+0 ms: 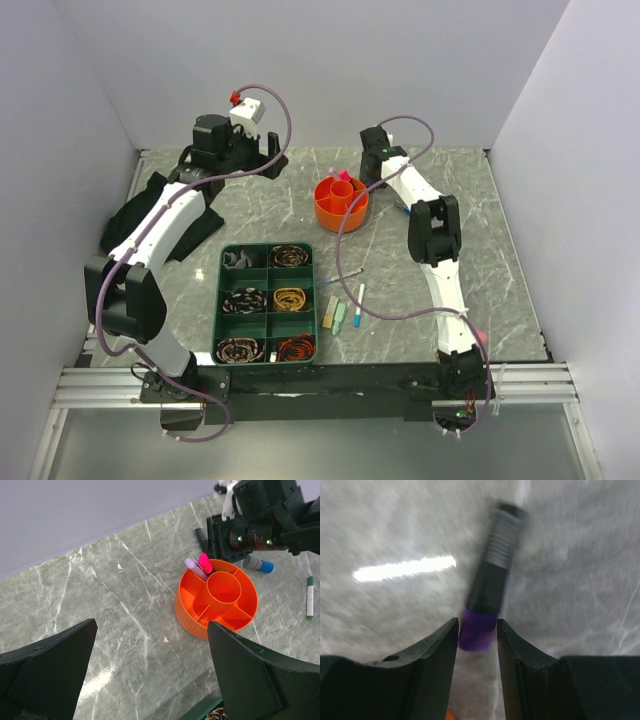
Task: Sort the stationery into containers
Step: Pick up the pen from the center of the board.
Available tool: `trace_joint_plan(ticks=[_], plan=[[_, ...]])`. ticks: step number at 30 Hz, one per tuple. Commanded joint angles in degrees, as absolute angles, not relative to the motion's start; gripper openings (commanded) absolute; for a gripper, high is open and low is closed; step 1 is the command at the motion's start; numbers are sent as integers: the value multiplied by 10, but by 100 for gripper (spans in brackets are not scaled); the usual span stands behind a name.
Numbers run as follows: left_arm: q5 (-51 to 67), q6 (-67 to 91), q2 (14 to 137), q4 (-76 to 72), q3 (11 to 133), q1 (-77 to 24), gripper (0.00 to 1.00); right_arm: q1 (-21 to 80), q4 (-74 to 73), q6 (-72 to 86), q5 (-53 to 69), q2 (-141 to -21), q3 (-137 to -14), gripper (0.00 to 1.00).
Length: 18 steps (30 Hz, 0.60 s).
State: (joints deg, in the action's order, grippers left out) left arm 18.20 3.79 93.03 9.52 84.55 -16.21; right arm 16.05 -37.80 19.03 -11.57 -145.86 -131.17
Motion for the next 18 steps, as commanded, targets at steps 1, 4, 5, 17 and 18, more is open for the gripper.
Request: trace_joint_plan(ticks=[1, 4, 5, 17, 18], plan=[[202, 36, 905, 73, 845, -163, 99, 142, -417, 189, -111, -1412, -1276, 44], [205, 39, 906, 68, 846, -165, 99, 129, -421, 190, -118, -1405, -1268, 44], [206, 39, 908, 66, 845, -168, 100, 127, -419, 190, -119, -1401, -1265, 44], [226, 39, 913, 62, 847, -193, 99, 101, -415, 142, -89, -1371, -1242, 13], [229, 30, 913, 67, 846, -193, 100, 101, -415, 133, -77, -1361, -1243, 9]])
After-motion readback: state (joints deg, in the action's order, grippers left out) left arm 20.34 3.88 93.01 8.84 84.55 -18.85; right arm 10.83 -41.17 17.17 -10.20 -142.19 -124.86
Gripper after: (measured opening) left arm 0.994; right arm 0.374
